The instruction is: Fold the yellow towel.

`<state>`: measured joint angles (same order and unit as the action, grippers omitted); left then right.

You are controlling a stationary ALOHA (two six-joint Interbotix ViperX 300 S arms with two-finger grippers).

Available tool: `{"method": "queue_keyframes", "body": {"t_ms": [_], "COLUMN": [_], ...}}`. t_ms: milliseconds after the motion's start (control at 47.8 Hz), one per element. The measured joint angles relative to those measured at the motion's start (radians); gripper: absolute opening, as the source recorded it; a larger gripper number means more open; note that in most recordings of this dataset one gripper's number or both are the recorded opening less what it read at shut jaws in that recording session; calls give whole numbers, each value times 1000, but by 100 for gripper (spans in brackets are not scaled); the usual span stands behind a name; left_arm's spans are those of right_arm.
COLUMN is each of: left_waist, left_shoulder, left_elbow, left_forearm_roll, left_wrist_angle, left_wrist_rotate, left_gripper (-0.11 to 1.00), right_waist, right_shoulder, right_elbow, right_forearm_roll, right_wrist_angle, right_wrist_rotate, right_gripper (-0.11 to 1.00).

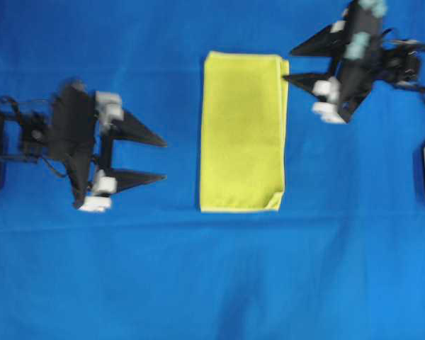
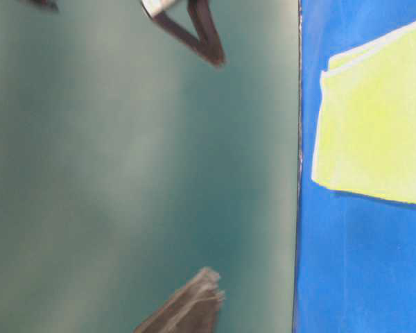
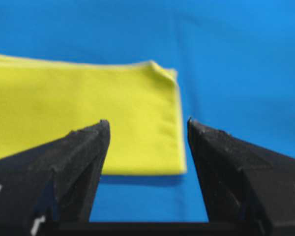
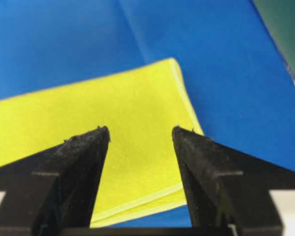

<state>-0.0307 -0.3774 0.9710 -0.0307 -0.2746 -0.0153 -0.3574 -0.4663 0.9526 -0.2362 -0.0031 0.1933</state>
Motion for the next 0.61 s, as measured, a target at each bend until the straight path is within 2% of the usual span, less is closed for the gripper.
{"method": "queue_keyframes", "body": {"t_ms": [209, 377, 607], "left_waist": [89, 140, 149], "left_shoulder": [-126, -172, -170], "left_elbow": [132, 216, 222], "left_forearm_roll": [0, 0, -2], "left_wrist_angle": [-89, -140, -150], "left_wrist_rotate": [32, 32, 32], "left_gripper": [60, 60, 60], "right_waist": [12, 15, 17], "right_shoulder": [-199, -258, -242], "right_elbow": [164, 288, 311], "right_forearm_roll": [11, 40, 48], "right_wrist_angle": [-124, -241, -285], "right_wrist_rotate": [0, 0, 8], "right_gripper": [58, 58, 58]}}
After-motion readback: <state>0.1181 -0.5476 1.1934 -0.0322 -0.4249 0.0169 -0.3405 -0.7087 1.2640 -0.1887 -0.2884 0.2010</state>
